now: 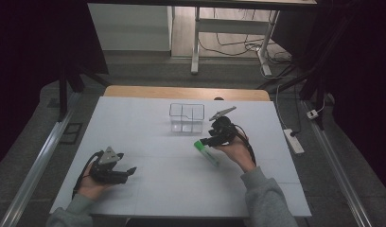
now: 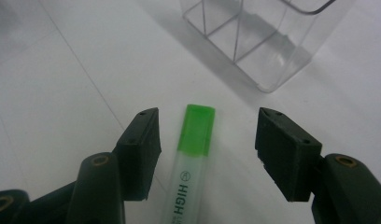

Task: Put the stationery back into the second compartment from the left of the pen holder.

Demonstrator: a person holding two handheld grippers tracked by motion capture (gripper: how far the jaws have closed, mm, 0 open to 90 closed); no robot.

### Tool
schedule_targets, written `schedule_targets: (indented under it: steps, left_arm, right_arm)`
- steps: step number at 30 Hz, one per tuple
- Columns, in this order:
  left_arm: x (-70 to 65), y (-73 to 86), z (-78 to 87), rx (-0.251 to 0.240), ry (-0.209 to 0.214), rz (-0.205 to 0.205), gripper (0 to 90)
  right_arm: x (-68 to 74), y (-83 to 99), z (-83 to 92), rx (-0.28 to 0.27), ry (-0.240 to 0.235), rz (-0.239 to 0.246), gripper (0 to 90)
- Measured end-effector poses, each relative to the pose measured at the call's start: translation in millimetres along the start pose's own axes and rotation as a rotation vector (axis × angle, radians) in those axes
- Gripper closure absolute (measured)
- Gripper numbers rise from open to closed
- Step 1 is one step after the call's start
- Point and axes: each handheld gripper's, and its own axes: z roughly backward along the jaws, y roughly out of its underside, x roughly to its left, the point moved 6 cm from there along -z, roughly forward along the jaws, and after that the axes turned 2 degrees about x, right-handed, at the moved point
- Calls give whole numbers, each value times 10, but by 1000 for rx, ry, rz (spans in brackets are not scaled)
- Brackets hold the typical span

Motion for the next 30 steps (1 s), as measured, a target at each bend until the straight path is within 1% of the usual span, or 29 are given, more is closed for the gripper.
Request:
schedule_targets:
  steps: [2,3,6,10,12,13,14,19,22,27,30]
  left_arm:
    - [3,-2,0,0,0,1,239]
    - [4,-1,-1,0,0,2,239]
    - [3,4,-2,5,-1,-4,239]
    - [-4,1,-1,4,-2,-5,239]
    - [-4,2,-3,3,-2,-2,239]
    - [-3,3,-2,3,-2,-2,239]
    - [-3,3,-2,3,-1,-2,239]
    - [0,6,-4,7,-1,-5,238]
    - [0,7,-4,7,-1,-4,238]
    - [-3,7,-5,9,0,-6,238]
    - [-3,8,-8,8,0,-4,237]
  right_arm:
    - [18,3,-38,18,-5,5,397]
    - [35,9,-76,36,-7,8,397]
    - [56,17,-142,64,-12,6,397]
    - [77,14,-220,92,-13,4,397]
    - [99,10,-270,109,-8,9,399]
    - [113,13,-320,131,-1,15,400]
    - [113,13,-320,131,-1,15,400]
    - [118,43,-457,179,13,13,401]
    - [131,51,-502,194,19,20,409]
    - [141,51,-541,204,36,37,431]
    - [146,52,-555,211,43,38,454]
